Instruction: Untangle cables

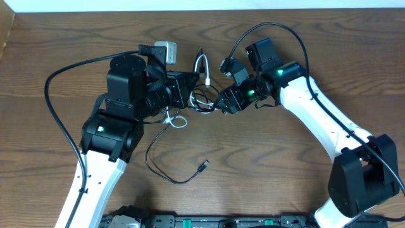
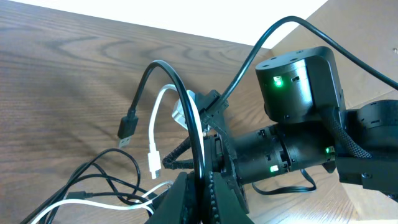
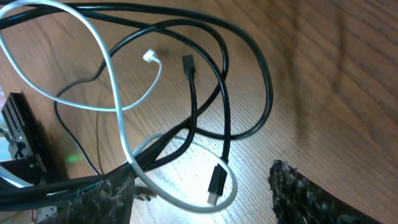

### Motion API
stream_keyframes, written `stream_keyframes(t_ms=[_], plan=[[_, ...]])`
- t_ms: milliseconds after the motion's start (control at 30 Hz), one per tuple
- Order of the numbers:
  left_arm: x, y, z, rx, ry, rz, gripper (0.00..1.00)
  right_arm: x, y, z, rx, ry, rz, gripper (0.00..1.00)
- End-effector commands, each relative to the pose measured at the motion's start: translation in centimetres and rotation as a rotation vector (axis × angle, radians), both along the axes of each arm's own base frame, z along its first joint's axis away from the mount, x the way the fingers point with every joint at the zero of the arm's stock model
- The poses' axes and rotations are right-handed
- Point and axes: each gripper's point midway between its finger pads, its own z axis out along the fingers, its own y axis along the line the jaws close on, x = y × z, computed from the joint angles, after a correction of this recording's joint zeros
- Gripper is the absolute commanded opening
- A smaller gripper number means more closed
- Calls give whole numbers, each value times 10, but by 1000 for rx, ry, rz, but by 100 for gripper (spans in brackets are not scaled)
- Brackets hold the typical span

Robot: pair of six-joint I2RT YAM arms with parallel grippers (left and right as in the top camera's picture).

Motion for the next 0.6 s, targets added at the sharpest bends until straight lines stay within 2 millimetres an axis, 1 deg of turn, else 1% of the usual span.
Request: stream_keyframes(t_ms=[0,100,267,367,467,533,567], plan=[[-3,-3,21,-40,-29,-14,7,3,-7,-11,-63,-12,-16,63],[-3,-3,21,-60,-7,-1,7,11,-12,-20,-99,-5,-77,60],[-6,-6,22,-122,51,4,8,31,-10,-35,-97,14,-189,56],[-11,-11,23,-182,111,2,8,44,-4,-40,-67,9,-232,54],[-13,-13,24,-234,169,11,7,58,-1,-39,-36,-1,-304,52],[-15,-14,24,-263,203,19,7,71,-6,-38,-45,-9,-403,52],[-15,-15,25,-276,214,17,7,77,-13,-40,-64,-13,-471,52]])
